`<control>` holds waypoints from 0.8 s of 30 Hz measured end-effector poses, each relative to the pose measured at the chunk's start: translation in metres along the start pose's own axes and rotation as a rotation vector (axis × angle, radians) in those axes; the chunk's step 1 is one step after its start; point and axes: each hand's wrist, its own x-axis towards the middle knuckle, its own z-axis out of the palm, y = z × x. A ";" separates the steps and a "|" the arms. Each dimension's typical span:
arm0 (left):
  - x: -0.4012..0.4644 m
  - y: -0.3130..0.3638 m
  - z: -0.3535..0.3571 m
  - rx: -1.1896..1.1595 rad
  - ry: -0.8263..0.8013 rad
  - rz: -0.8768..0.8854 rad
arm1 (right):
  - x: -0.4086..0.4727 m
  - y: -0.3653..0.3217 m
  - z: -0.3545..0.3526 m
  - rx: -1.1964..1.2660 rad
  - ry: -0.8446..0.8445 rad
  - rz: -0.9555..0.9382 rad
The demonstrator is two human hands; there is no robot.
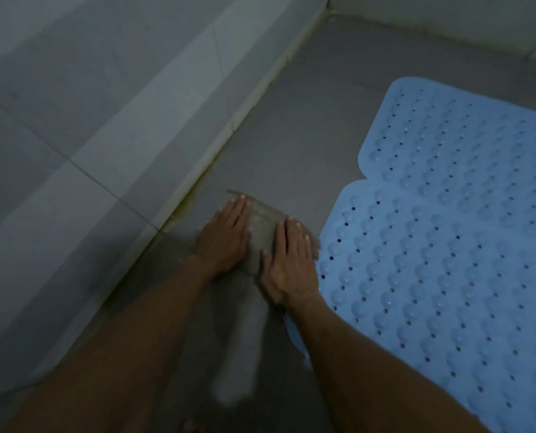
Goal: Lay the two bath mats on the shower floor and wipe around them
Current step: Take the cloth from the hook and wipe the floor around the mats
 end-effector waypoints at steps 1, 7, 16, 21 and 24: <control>0.000 -0.002 0.002 0.003 -0.003 0.012 | 0.000 0.001 0.006 -0.044 -0.002 -0.001; 0.013 -0.005 0.005 0.082 0.087 0.036 | 0.013 0.004 0.004 -0.159 0.009 0.006; 0.111 0.004 -0.003 0.062 0.127 0.087 | 0.092 0.037 -0.027 -0.220 0.044 0.059; 0.171 0.009 -0.011 0.071 0.158 0.123 | 0.145 0.060 -0.048 -0.228 0.081 0.068; 0.213 0.012 -0.017 0.057 0.151 0.139 | 0.180 0.073 -0.061 -0.226 0.101 0.068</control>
